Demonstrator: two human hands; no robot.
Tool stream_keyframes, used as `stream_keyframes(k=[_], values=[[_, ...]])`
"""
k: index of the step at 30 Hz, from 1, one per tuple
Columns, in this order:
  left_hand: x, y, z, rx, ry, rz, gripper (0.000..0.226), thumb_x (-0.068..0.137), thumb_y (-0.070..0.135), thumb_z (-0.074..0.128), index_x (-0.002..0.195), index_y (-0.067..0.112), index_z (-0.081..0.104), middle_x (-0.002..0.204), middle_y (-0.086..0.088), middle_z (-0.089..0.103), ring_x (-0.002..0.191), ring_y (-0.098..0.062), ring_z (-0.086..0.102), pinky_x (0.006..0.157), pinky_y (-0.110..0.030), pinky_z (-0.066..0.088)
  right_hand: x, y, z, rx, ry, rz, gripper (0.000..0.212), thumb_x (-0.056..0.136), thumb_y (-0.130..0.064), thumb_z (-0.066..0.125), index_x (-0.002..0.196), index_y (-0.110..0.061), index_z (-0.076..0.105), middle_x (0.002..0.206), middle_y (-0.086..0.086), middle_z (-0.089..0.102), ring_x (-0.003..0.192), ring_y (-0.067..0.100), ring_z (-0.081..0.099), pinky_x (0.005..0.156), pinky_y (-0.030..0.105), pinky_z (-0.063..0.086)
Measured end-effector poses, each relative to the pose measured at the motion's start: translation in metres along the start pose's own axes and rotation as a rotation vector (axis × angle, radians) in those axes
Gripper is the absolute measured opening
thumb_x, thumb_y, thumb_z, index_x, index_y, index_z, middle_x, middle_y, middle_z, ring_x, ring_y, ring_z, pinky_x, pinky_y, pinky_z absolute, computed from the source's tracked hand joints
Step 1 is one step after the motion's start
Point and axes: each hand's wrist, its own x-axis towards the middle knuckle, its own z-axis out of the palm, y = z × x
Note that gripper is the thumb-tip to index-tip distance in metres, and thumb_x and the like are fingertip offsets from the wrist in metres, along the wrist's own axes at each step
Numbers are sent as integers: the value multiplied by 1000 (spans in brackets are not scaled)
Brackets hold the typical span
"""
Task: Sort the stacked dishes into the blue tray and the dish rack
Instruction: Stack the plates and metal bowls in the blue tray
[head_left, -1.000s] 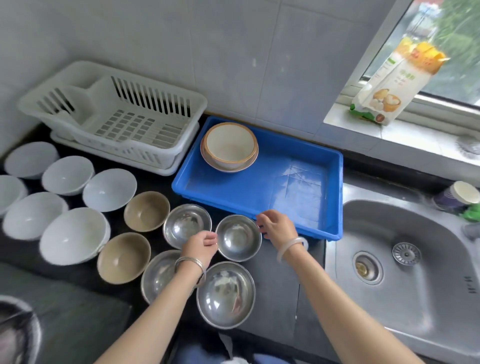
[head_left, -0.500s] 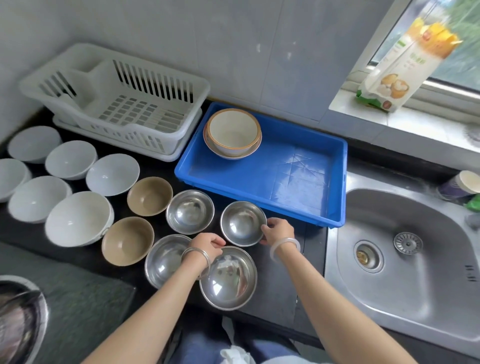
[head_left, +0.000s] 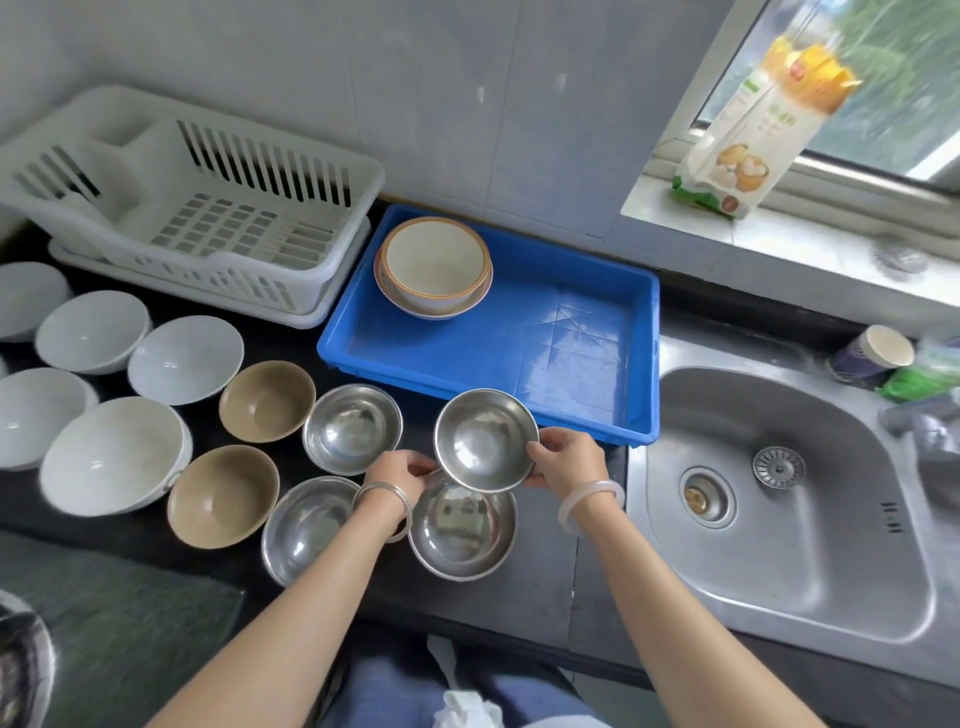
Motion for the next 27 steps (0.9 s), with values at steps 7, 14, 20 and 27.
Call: stream_keyframes(k=[7, 14, 20, 27], values=[[10, 4, -1, -136, 34, -51, 18, 81, 2, 64, 96, 9, 71, 97, -11, 72, 92, -23, 65, 90, -35, 51, -13, 16, -7, -88, 33, -23, 18, 82, -9, 63, 73, -24, 64, 73, -4, 66, 57, 10, 66, 53, 23, 58], [9, -1, -1, -342, 51, -144, 14, 86, 11, 59, 93, 12, 71, 102, -12, 70, 97, -28, 64, 95, -46, 51, -15, 25, 7, -281, -6, -45, 8, 80, -13, 60, 80, -15, 68, 76, 4, 71, 64, 22, 70, 67, 38, 61], [1, -9, 1, -366, -2, -170, 28, 85, 6, 59, 113, 10, 64, 100, -5, 66, 87, -17, 61, 69, -28, 54, -14, 31, 15, -370, 20, -75, 4, 81, -18, 61, 81, -19, 65, 75, 1, 68, 68, 22, 67, 72, 40, 59], [-5, -7, 1, -476, -59, -207, 36, 87, -8, 50, 121, 2, 56, 125, -20, 59, 99, -24, 56, 70, -29, 51, -6, 41, 12, -256, 5, 7, 7, 81, -24, 68, 86, -19, 65, 68, -4, 60, 53, 14, 59, 62, 32, 59]])
